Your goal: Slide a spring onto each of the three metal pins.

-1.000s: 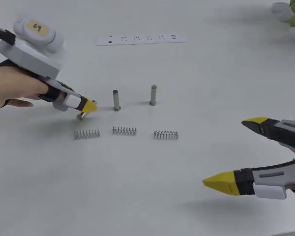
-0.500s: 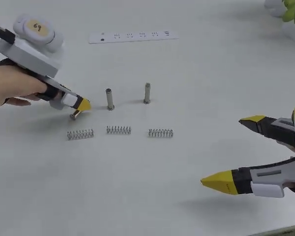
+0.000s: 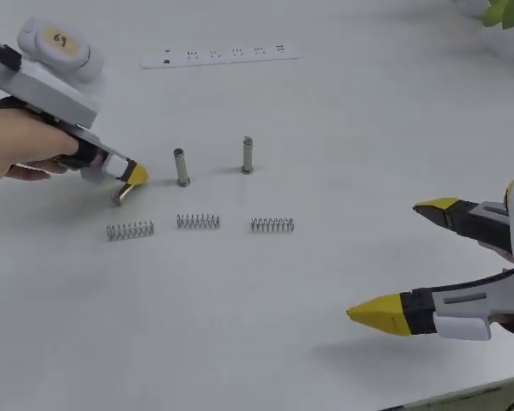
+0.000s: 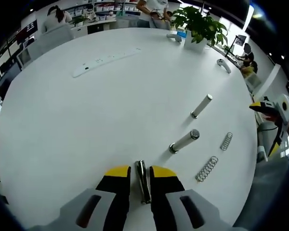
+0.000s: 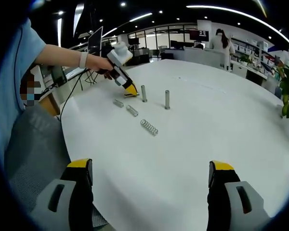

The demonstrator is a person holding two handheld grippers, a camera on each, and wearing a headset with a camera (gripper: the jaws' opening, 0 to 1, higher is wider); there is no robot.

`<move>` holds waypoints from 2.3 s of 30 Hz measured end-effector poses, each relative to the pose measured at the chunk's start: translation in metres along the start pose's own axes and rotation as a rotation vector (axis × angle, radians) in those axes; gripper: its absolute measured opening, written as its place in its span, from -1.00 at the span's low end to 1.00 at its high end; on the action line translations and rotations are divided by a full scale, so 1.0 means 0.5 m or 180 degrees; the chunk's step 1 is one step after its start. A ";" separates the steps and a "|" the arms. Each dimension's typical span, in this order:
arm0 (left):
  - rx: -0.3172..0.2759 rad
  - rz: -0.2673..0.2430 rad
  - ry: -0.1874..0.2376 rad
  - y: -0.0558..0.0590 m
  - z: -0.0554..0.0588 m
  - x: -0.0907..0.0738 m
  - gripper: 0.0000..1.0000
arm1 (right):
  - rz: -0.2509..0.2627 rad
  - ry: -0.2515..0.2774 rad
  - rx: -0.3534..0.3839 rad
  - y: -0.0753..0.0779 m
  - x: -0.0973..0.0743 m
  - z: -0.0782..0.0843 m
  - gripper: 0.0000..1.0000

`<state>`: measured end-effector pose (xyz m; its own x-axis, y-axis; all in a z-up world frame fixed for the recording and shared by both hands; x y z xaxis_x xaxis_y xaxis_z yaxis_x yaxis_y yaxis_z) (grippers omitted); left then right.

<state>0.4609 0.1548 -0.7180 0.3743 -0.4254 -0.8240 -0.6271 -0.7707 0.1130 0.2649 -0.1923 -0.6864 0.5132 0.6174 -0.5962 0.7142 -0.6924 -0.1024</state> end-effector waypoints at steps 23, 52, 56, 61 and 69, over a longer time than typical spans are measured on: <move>0.0079 -0.0232 -0.0127 0.030 0.006 0.001 -1.00 | 0.0019 -0.0029 -0.0008 -0.015 0.002 0.014 0.99; -0.0266 -0.0266 0.0123 0.005 0.029 -0.050 -1.00 | -0.0044 -0.0017 -0.0052 -0.025 0.012 0.006 0.99; -0.0270 -0.0266 0.0171 0.004 0.029 -0.067 -1.00 | -0.0055 -0.0017 -0.0060 -0.026 0.014 0.005 0.99; -0.0242 -0.0264 0.0208 0.006 0.031 -0.085 -1.00 | -0.0067 -0.0017 -0.0061 -0.027 0.015 0.004 0.99; -0.0244 -0.0279 0.0250 0.003 0.034 -0.108 -1.00 | -0.0090 -0.0018 -0.0069 -0.029 0.019 0.003 0.99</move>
<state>0.4281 0.1847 -0.6827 0.4797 -0.3883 -0.7868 -0.5367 -0.8393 0.0869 0.2587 -0.1768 -0.6916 0.4900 0.6344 -0.5979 0.7384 -0.6665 -0.1021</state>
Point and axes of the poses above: the centre of the closed fingertips' face, and the gripper's own axes: x roughly forward along the fingers, y roughly to its right, z roughly out of its underside, the point moved 10 cm from there along -x, roughly backward along the fingers, and after that the axes turned 2 degrees about y, right-handed, at the moved point
